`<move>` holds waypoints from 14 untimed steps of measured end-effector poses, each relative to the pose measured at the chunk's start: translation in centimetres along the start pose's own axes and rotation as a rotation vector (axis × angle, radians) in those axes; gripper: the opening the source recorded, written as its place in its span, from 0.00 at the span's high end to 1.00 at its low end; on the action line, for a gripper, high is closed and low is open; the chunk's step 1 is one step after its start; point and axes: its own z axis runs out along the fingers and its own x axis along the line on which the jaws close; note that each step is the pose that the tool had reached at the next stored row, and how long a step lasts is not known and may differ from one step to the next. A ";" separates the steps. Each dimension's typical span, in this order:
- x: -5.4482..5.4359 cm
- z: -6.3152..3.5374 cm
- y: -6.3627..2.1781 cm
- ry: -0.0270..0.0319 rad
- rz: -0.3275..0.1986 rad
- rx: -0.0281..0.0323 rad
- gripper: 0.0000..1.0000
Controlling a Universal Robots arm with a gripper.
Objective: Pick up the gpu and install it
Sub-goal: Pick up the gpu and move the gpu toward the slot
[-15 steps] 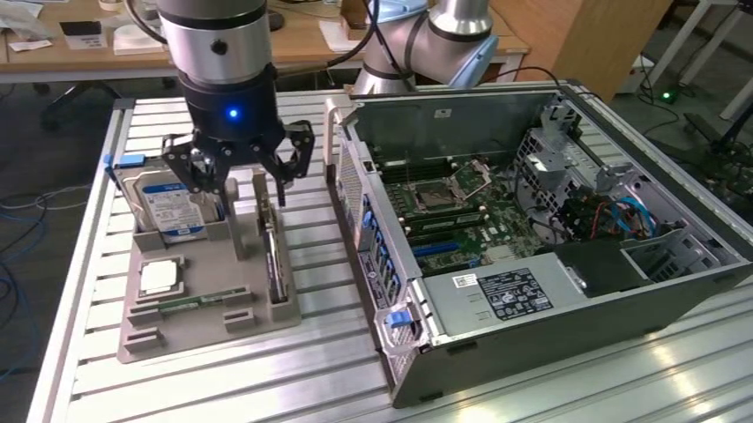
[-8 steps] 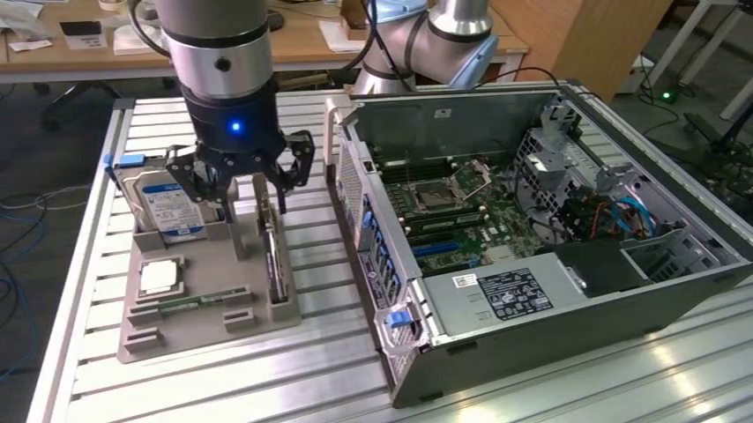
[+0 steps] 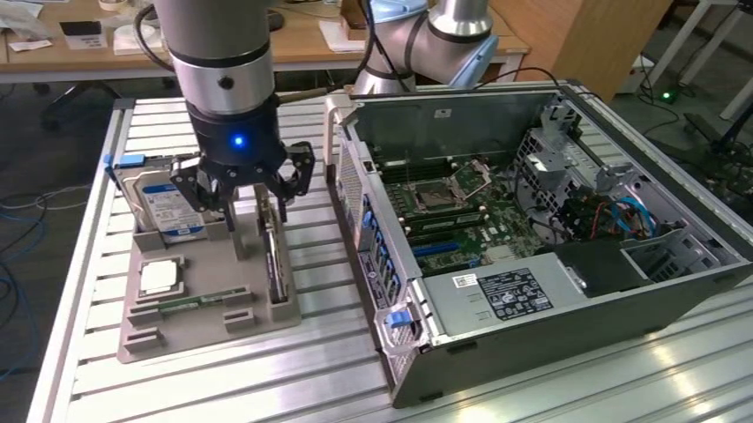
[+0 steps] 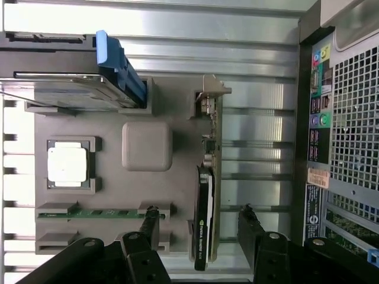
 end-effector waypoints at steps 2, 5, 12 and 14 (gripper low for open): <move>0.0 0.36 -0.02 0.0000 -0.001 -0.0001 0.35; 0.0 0.89 -0.05 0.0000 -0.002 -0.0002 0.35; -0.3 1.96 -0.13 -0.0011 -0.003 -0.0001 0.35; -0.3 2.34 -0.16 -0.0020 -0.003 -0.0001 0.35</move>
